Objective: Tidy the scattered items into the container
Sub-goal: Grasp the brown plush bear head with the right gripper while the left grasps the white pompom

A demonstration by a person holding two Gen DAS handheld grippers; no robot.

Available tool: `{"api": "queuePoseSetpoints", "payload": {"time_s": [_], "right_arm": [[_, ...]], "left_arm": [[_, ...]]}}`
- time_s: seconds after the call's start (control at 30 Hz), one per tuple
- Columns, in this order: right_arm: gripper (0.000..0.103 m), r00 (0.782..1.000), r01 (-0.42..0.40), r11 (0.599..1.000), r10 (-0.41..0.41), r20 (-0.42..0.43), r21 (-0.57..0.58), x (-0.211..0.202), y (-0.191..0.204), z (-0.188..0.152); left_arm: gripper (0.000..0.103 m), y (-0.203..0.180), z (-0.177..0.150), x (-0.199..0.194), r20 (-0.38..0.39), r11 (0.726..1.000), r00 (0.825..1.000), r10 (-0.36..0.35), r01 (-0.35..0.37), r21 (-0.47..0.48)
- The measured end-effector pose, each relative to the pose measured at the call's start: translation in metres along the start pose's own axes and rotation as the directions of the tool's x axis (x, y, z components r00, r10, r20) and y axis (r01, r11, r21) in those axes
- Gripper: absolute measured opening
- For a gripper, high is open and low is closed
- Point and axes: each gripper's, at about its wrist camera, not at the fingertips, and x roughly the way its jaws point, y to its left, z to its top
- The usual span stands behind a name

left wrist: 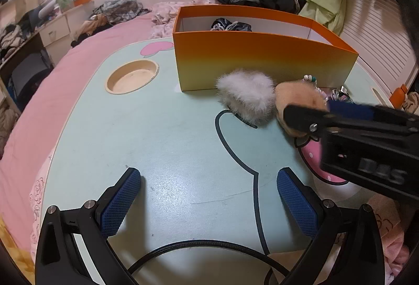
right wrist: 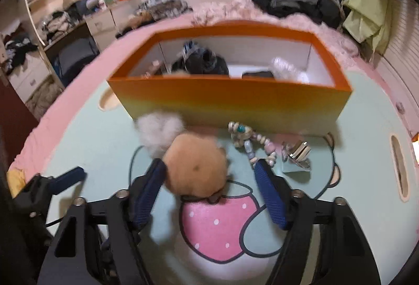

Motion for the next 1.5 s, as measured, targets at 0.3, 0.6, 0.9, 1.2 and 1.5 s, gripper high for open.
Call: {"api": "queuePoseSetpoints", "payload": {"time_s": [0.3,0.6,0.9,1.2,1.5], "right_arm": [[0.031,0.994,-0.036,0.999,0.039,0.105,-0.033,-0.035,-0.001,-0.02],[0.031,0.986,-0.055,0.996,0.043,0.159,0.069,-0.055,-0.034,-0.046],[0.031,0.983,-0.111,0.985,0.089,0.161,0.13,-0.055,-0.053,-0.054],[0.031,0.969,-0.077,0.979,0.03,0.243,0.188,-0.069,-0.064,-0.06],[0.031,0.971,-0.09,0.98,0.047,0.233,0.175,-0.069,-0.064,-0.059]], "left_arm": [[0.103,0.0,0.0,0.0,0.0,1.0,1.0,0.0,0.0,0.0],[0.103,0.0,0.0,0.0,0.0,1.0,1.0,0.0,0.0,-0.001],[0.103,0.0,0.0,0.0,0.0,1.0,1.0,0.0,0.0,0.001],[0.103,-0.007,0.019,-0.01,0.048,0.99,0.989,-0.142,0.142,-0.004],[0.072,-0.03,0.061,0.032,0.008,0.994,0.994,-0.105,0.106,-0.031]]}}
